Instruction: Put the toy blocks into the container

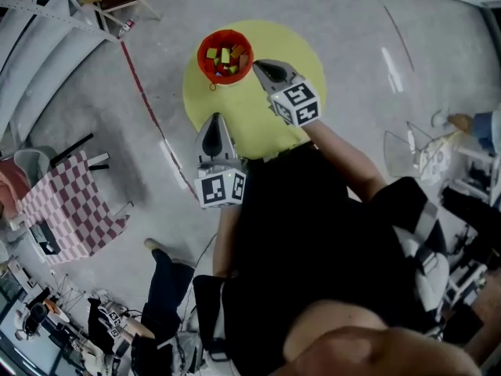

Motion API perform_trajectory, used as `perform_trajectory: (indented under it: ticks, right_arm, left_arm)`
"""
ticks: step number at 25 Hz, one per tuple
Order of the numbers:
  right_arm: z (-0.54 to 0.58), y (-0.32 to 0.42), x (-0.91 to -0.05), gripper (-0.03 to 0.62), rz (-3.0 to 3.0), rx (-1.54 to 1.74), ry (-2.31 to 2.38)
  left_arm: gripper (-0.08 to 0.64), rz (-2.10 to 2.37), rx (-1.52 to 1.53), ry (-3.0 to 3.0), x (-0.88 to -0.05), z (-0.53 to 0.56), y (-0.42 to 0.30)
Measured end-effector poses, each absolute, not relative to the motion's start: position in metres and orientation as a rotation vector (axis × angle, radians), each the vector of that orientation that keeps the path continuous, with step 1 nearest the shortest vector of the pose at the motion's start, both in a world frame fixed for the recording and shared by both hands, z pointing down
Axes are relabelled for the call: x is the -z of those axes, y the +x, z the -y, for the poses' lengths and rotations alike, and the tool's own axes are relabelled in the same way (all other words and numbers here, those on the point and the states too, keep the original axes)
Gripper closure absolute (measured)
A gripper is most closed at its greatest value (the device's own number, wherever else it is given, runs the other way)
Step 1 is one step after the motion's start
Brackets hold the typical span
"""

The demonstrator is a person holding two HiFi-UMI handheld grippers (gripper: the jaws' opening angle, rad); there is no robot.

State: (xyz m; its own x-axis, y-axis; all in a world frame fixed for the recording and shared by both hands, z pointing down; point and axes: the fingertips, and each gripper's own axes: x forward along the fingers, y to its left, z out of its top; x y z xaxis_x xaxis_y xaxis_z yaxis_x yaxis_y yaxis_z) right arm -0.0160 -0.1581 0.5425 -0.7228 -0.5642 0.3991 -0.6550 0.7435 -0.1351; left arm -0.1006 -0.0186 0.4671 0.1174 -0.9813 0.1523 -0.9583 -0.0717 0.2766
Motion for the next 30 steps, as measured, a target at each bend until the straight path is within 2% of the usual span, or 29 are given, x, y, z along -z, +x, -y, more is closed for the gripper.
perform_trajectory:
  ticks: [8, 30]
  right_arm:
    - [0.085, 0.014, -0.485, 0.594, 2.777, -0.276, 0.967]
    - [0.059, 0.008, -0.489, 0.595, 2.775, -0.233, 0.835]
  left_arm:
    - [0.575, 1.902, 0.105, 2.106, -0.464, 0.019, -0.09]
    - [0.575, 1.908, 0.091, 2.126, -0.463, 0.019, -0.081]
